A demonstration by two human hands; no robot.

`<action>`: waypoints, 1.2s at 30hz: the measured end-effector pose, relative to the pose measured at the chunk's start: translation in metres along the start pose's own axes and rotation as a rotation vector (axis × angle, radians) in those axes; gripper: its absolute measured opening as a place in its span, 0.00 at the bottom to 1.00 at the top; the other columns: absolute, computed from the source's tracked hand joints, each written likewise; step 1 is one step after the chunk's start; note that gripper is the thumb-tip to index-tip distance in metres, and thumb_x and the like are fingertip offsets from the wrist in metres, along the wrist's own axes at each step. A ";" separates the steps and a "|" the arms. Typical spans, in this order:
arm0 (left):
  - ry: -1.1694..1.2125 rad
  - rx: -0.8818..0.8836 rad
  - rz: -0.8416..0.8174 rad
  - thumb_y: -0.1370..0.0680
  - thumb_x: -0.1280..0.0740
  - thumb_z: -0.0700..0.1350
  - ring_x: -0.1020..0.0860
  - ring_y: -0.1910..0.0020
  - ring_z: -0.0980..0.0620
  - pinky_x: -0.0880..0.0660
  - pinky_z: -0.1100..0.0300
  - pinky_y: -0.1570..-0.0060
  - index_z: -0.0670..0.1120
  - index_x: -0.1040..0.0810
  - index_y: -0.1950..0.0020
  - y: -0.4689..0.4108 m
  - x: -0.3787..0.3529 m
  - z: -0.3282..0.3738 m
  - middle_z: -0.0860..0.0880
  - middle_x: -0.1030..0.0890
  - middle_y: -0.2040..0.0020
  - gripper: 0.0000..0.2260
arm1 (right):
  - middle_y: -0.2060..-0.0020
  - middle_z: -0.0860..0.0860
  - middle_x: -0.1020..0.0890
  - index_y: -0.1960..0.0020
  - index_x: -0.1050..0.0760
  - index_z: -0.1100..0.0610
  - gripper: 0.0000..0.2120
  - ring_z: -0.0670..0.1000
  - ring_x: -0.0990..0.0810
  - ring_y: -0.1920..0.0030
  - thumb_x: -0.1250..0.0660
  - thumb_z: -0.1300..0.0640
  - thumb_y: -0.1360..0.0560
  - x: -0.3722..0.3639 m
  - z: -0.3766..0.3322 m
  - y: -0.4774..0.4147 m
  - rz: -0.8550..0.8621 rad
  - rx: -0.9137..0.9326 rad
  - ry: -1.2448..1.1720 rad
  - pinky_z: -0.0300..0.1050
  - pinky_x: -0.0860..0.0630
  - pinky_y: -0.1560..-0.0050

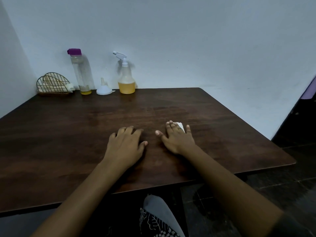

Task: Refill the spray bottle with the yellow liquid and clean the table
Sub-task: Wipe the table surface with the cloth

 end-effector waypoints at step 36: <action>0.044 0.041 -0.118 0.21 0.49 0.63 0.41 0.26 0.49 0.39 0.48 0.32 0.56 0.41 0.26 -0.010 -0.016 -0.029 0.51 0.39 0.25 0.25 | 0.22 0.51 0.51 0.22 0.53 0.56 0.41 0.50 0.54 0.23 0.62 0.30 0.25 0.023 0.070 -0.083 0.035 -0.236 0.031 0.61 0.62 0.26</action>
Point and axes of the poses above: each hand's wrist, its own y-axis away from the middle knuckle, its own x-axis out of the back of the hand, z = x × y, the point moved 6 cm from there along -y, towards the middle knuckle
